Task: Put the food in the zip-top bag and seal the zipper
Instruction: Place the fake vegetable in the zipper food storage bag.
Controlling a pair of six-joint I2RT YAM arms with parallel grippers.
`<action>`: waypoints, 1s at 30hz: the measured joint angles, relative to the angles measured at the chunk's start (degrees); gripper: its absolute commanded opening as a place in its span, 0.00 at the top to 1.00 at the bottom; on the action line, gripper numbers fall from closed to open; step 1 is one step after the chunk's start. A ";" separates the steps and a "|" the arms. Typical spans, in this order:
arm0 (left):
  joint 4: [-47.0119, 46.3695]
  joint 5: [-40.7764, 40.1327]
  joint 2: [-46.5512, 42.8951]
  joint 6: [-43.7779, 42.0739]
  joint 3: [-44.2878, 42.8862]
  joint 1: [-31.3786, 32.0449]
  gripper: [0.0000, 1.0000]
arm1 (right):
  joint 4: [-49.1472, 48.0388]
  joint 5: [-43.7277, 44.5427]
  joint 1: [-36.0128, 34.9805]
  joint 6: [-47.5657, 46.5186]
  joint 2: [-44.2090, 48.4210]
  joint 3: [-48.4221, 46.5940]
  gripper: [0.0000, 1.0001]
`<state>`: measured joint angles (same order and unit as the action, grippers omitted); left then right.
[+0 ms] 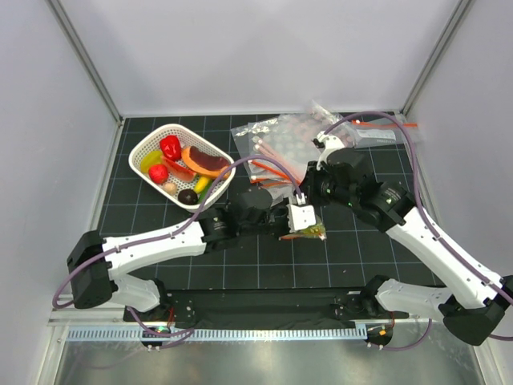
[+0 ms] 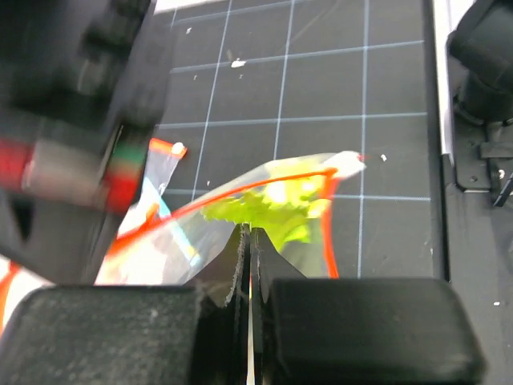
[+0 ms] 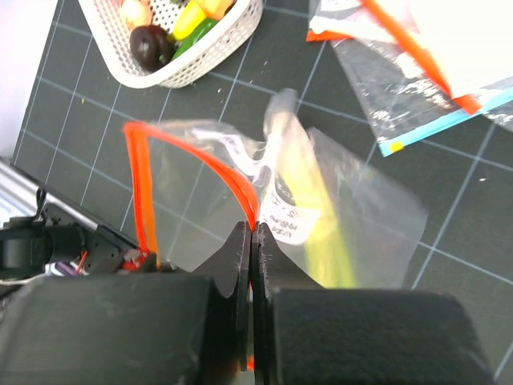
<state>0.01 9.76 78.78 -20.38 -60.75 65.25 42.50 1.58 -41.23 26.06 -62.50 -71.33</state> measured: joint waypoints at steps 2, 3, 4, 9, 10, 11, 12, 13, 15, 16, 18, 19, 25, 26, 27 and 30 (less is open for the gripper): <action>0.72 -0.24 -0.09 0.59 0.00 -0.63 1.00 | 0.13 0.68 0.44 -0.24 0.72 0.00 0.99; 0.83 -0.33 -0.15 0.79 0.00 -0.90 1.00 | 0.22 0.98 0.68 -0.33 1.09 0.02 0.99; 0.85 -0.35 -0.33 1.05 0.11 -1.25 1.00 | 0.33 1.20 0.94 -0.44 1.44 0.09 0.99; 1.03 -0.33 -0.44 2.49 0.24 -2.84 1.00 | 0.42 0.92 2.54 -0.46 2.14 1.14 0.99; 1.16 -0.31 0.02 2.73 0.07 -3.10 1.00 | 0.44 0.81 2.71 -0.44 2.14 1.22 0.99; 1.31 -0.22 0.81 3.10 -0.42 -3.28 1.00 | 0.44 0.70 2.78 -0.44 2.14 1.27 0.99; 1.49 -0.13 1.64 3.39 -0.94 -3.43 1.00 | 0.42 0.63 2.78 -0.46 2.14 1.27 0.99; 1.95 0.09 2.93 3.52 -1.68 -3.54 1.00 | 0.42 0.61 2.78 -0.44 2.14 1.27 0.99; 3.04 0.96 5.84 3.63 -3.30 -3.67 1.00 | 0.46 0.72 2.78 -0.70 2.14 1.27 0.99; 3.26 1.60 6.67 3.65 -3.78 -3.78 1.00 | 1.40 1.40 3.21 -1.01 2.27 1.40 0.99; 4.70 2.47 8.26 3.61 -5.46 -3.91 1.00 | 2.43 2.43 4.09 -1.11 2.32 1.62 0.99; 5.22 3.04 8.81 3.54 -6.05 -3.98 1.00 | 2.67 2.95 4.44 -1.11 2.40 1.70 0.99; 6.16 4.46 9.42 3.48 -6.97 -4.07 1.00 | 3.04 3.43 4.92 -1.09 3.32 1.99 0.99; 6.21 4.59 9.42 3.50 -6.97 -4.07 1.00 | 3.02 3.37 5.01 -1.07 3.39 2.01 0.99; 6.21 4.74 9.42 3.50 -6.97 -4.07 1.00 | 2.99 3.28 5.03 -1.05 3.41 2.03 0.99; 6.27 5.09 9.44 3.48 -6.97 -4.07 0.90 | 2.69 3.08 5.11 -0.76 3.56 2.32 0.99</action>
<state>6.28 14.85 88.23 -16.91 -67.72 61.19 45.19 4.67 -36.12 25.30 -58.94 -69.01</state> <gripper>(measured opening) 0.012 0.037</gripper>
